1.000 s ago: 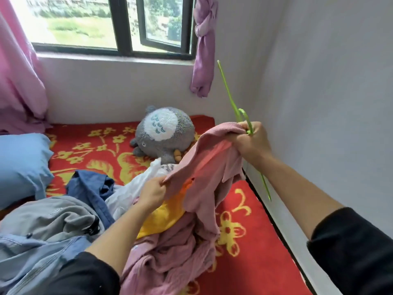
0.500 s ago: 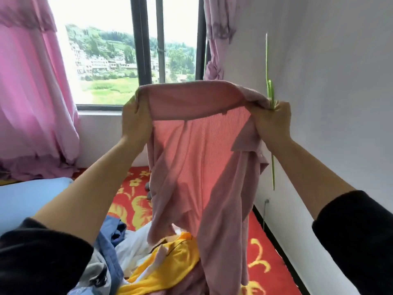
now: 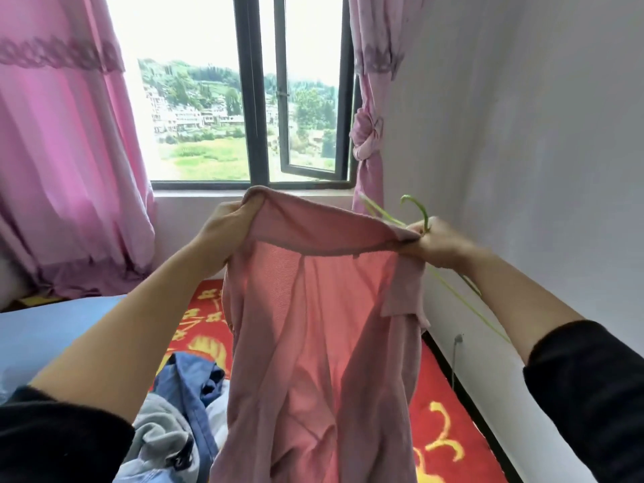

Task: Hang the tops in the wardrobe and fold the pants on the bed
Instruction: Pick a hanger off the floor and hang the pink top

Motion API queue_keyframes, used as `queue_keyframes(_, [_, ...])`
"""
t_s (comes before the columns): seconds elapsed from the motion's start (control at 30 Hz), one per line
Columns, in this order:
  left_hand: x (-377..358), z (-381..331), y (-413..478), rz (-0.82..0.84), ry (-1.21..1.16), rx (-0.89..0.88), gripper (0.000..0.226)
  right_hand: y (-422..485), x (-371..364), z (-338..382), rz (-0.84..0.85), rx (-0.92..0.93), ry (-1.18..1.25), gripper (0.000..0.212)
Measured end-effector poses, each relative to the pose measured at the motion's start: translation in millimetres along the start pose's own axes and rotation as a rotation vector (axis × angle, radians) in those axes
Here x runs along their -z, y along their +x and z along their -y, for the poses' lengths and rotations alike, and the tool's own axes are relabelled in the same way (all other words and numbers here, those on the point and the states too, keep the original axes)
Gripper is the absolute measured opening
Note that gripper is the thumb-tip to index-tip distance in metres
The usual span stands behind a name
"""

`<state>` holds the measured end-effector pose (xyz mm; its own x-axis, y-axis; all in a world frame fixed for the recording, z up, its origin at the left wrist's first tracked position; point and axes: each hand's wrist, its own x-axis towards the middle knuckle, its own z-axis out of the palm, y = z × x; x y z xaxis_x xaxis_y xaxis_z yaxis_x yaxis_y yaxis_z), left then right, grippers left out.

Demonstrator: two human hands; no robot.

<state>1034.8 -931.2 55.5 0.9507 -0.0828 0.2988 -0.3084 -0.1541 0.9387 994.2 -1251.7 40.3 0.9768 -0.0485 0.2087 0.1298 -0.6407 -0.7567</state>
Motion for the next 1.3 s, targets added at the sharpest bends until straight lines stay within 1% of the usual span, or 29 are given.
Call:
queue_keyframes(0.07, [1.6, 5.6, -5.8, 0.035, -0.111, 0.083, 0.032, -5.9, 1.5, -2.9, 0.193, -0.165, -0.182, 0.036])
queue_keyframes(0.1, [1.8, 8.6, -10.1, 0.1, -0.164, 0.134, 0.03, -8.6, 0.0, -5.9, 0.252, -0.22, -0.266, 0.039])
queue_keyframes(0.17, [-2.1, 14.2, -22.8, 0.344, -0.273, 0.245, 0.024, -12.0, -9.2, -10.8, 0.27, -0.255, -0.361, 0.035])
queue_keyframes(0.2, [-6.4, 16.9, -31.2, 0.476, -0.292, 0.312, 0.021, -13.3, -15.8, -12.2, 0.243, -0.25, -0.342, 0.028])
queue_keyframes(0.23, [-11.2, 19.7, -39.7, 0.598, -0.272, 0.377, 0.019, -15.5, -21.6, -12.3, 0.202, -0.24, -0.263, 0.023])
queue_keyframes(0.3, [-20.6, 29.3, -54.1, 0.839, -0.162, 0.449, 0.017, -20.5, -28.3, -9.1, 0.13, -0.194, -0.029, 0.033])
queue_keyframes(0.37, [-27.4, 39.1, -64.2, 1.061, -0.031, 0.463, 0.02, -25.1, -28.5, -2.0, 0.142, -0.136, 0.138, 0.04])
queue_keyframes(0.4, [-28.9, 43.1, -67.1, 1.127, 0.026, 0.476, 0.019, -27.5, -28.6, 2.5, 0.161, -0.111, 0.166, 0.042])
queue_keyframes(0.43, [-29.1, 45.3, -68.8, 1.157, 0.077, 0.487, 0.016, -29.8, -29.1, 7.4, 0.177, -0.097, 0.165, 0.044])
queue_keyframes(0.5, [-27.8, 50.5, -68.3, 1.173, 0.206, 0.483, 0.013, -33.3, -30.5, 15.5, 0.2, -0.081, 0.155, 0.045])
queue_keyframes(0.57, [-25.8, 57.1, -66.1, 1.141, 0.404, 0.461, 0.024, -35.2, -30.4, 20.9, 0.229, -0.068, 0.179, 0.041])
queue_keyframes(0.63, [-29.3, 64.6, -66.6, 1.007, 0.541, 0.418, 0.031, -38.3, -29.7, 26.9, 0.275, -0.041, 0.22, 0.028])
queue_keyframes(0.67, [-33.6, 67.4, -67.9, 0.889, 0.562, 0.372, 0.029, -39.5, -29.7, 30.0, 0.305, -0.017, 0.237, 0.022])
queue_keyframes(0.73, [-46.0, 72.4, -72.2, 0.658, 0.497, 0.255, 0.028, -41.4, -31.0, 37.1, 0.354, 0.043, 0.248, 0.019])
queue_keyframes(0.77, [-53.8, 74.7, -74.4, 0.607, 0.411, 0.212, 0.036, -42.0, -32.2, 40.7, 0.378, 0.072, 0.248, 0.02])
queue_keyframes(0.8, [-62.6, 75.4, -76.7, 0.602, 0.311, 0.181, 0.045, -42.4, -33.7, 43.6, 0.404, 0.096, 0.246, 0.024])
queue_keyframes(0.83, [-70.8, 74.4, -79.1, 0.614, 0.242, 0.14, 0.047, -42.7, -35.1, 46.0, 0.425, 0.115, 0.243, 0.028])
queue_keyframes(0.9, [-84.6, 70.4, -83.5, 0.618, 0.22, 0.031, 0.033, -42.8, -36.9, 47.6, 0.429, 0.132, 0.227, 0.036])
queue_keyframes(0.93, [-89.0, 68.9, -84.8, 0.623, 0.223, -0.003, 0.025, -42.6, -36.8, 46.5, 0.4, 0.132, 0.214, 0.038])
queue_keyframes(1.0, [-93.0, 68.2, -87.5, 0.672, 0.193, -0.011, 0.016, -43.4, -35.5, 40.9, 0.319, 0.118, 0.177, 0.037])
queue_keyframes(1.07, [-94.9, 70.3, -89.1, 0.689, 0.194, -0.032, 0.014, -47.2, -35.0, 32.8, 0.277, 0.11, 0.17, 0.034])
queue_keyframes(1.13, [-96.3, 71.6, -89.1, 0.633, 0.18, -0.039, 0.024, -50.8, -37.0, 26.6, 0.243, 0.104, 0.204, 0.038])
queue_keyframes(1.2, [-95.7, 70.2, -90.7, 0.616, 0.047, 0.01, 0.034, -52.8, -40.3, 24.5, 0.206, 0.113, 0.247, 0.04])
queue_keyframes(1.3, [-92.3, 63.9, -93.9, 0.679, -0.186, 0.157, 0.025, -50.6, -42.1, 25.2, 0.158, 0.125, 0.326, 0.037])
